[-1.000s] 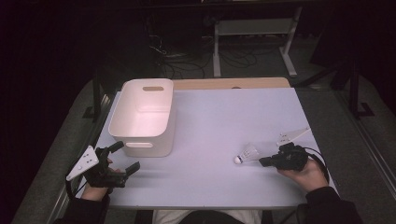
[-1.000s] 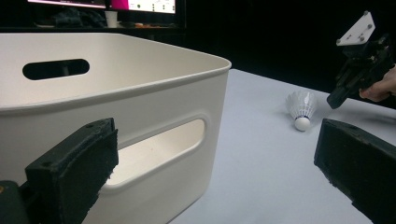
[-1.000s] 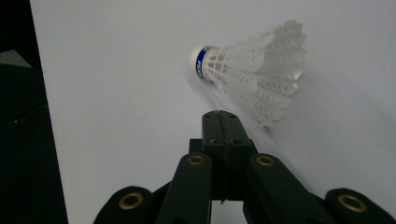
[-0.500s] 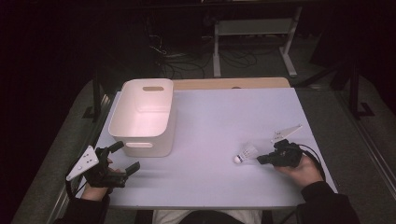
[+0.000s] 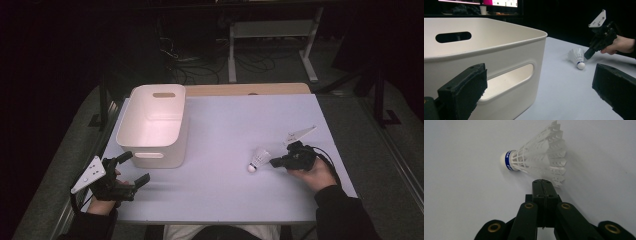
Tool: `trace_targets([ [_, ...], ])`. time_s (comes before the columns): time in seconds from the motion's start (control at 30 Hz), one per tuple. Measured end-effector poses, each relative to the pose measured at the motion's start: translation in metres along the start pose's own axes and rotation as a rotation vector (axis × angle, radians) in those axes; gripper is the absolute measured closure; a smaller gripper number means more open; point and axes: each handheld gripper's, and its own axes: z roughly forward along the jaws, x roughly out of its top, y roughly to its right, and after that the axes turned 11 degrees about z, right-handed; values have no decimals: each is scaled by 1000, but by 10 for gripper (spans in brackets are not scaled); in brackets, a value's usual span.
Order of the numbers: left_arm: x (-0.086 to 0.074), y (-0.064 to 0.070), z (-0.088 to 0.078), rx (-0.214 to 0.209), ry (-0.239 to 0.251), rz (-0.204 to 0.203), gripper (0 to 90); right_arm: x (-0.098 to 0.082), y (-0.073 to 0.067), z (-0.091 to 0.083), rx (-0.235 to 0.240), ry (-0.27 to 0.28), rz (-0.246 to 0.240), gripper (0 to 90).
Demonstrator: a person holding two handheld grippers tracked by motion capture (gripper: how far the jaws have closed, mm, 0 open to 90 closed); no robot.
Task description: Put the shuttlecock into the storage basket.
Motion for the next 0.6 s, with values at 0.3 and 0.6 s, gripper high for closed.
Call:
trace_targets([
  [0.3,0,0,0,-1,1,0,0,14,3,8,-9,13,4,891],
  [0.6,0,0,0,-1,1,0,0,24,7,13,-6,32,12,891],
])
